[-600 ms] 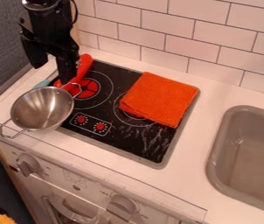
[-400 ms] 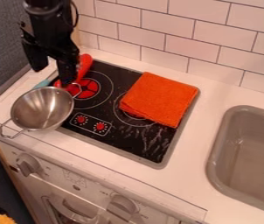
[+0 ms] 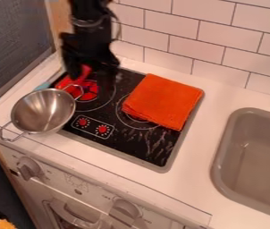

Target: Move the orange towel to the right bottom corner of the burner

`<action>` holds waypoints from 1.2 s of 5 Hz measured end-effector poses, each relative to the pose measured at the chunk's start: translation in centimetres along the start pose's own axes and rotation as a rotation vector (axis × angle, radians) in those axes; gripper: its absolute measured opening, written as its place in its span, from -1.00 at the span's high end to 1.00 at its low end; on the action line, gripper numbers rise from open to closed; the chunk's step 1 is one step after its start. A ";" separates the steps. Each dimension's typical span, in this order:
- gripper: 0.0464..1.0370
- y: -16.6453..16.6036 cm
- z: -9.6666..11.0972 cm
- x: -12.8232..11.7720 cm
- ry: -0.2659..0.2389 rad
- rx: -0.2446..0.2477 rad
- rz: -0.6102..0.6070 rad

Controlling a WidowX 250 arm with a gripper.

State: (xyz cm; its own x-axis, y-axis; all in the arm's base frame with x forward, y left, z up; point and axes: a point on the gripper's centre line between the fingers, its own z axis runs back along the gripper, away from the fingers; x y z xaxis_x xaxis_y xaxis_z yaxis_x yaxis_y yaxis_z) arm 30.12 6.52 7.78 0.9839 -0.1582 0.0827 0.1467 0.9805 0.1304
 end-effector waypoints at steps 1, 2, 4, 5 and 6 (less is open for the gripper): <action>-0.93 -2.8 -0.4 2.8 -0.012 -0.020 -0.009; -0.93 -5.1 -1.6 5.4 0.011 -0.034 0.035; -0.93 -6.4 -5.1 8.0 0.056 -0.045 0.130; -0.93 -6.5 -5.8 8.4 0.024 -0.052 0.122; -0.93 -6.5 -6.6 7.6 0.021 -0.063 0.107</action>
State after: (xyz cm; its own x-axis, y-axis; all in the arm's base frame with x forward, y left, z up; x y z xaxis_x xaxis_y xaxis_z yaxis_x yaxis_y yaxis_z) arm 37.32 -0.28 1.01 0.9961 -0.0505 0.0723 0.0462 0.9972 0.0594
